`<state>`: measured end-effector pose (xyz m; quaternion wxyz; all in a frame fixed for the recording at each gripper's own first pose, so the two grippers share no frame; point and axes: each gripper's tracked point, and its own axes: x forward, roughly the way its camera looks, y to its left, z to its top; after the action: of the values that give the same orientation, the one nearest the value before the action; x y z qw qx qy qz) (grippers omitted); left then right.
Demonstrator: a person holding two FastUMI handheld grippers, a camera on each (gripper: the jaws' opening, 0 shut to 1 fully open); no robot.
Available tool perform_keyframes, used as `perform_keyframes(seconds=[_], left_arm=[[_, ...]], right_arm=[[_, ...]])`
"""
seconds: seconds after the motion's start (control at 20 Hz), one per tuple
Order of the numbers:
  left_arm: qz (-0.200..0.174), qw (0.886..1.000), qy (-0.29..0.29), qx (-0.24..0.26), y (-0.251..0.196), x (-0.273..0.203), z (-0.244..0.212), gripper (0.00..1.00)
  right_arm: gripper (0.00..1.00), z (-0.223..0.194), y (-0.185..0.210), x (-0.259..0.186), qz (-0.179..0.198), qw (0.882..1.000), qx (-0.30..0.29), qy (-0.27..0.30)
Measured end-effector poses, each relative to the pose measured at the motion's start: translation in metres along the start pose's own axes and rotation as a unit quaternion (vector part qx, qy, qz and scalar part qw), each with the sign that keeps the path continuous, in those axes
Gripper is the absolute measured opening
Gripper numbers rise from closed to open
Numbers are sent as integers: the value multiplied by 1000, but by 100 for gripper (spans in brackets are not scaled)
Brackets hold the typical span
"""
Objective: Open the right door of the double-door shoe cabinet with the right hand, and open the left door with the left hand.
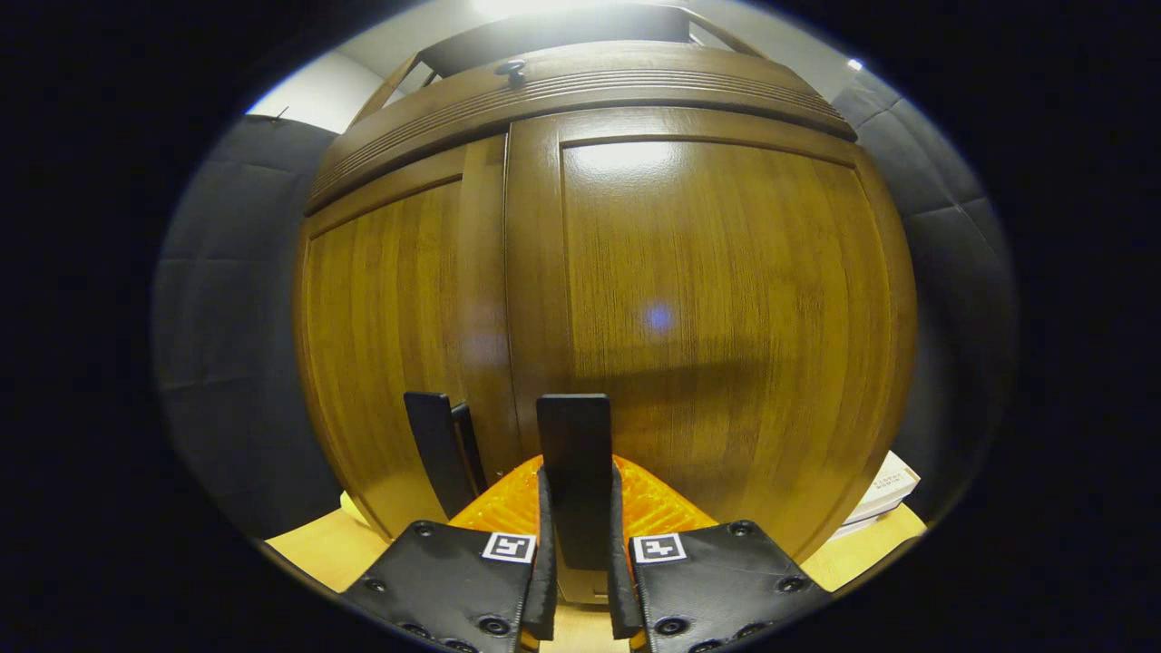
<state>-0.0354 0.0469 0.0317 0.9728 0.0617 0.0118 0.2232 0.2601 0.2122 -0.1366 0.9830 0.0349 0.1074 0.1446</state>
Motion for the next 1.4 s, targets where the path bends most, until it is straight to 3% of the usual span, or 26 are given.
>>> perform_keyframes(seconds=[0.35,0.55,0.8,0.9,1.2,1.4], left_arm=[[-38,999,-9,-15,-10,4,1,87],[-63,998,-10,-24,-17,7,3,86],[-94,995,-14,-34,-35,44,2,87],[-107,993,-14,-38,-55,64,0,87],[-152,987,-19,-44,-114,109,-9,86],[-179,982,-22,-48,-149,124,-13,87]], right_arm=[[22,-2,-1,-32,13,1000,0,-4],[25,-1,-4,-51,19,1000,-1,-5],[25,-3,-13,-85,29,1000,-3,-6],[22,-4,-17,-97,31,999,-4,-6],[28,-7,-35,-134,33,999,9,-2],[25,-9,-52,-157,34,999,13,-5]])
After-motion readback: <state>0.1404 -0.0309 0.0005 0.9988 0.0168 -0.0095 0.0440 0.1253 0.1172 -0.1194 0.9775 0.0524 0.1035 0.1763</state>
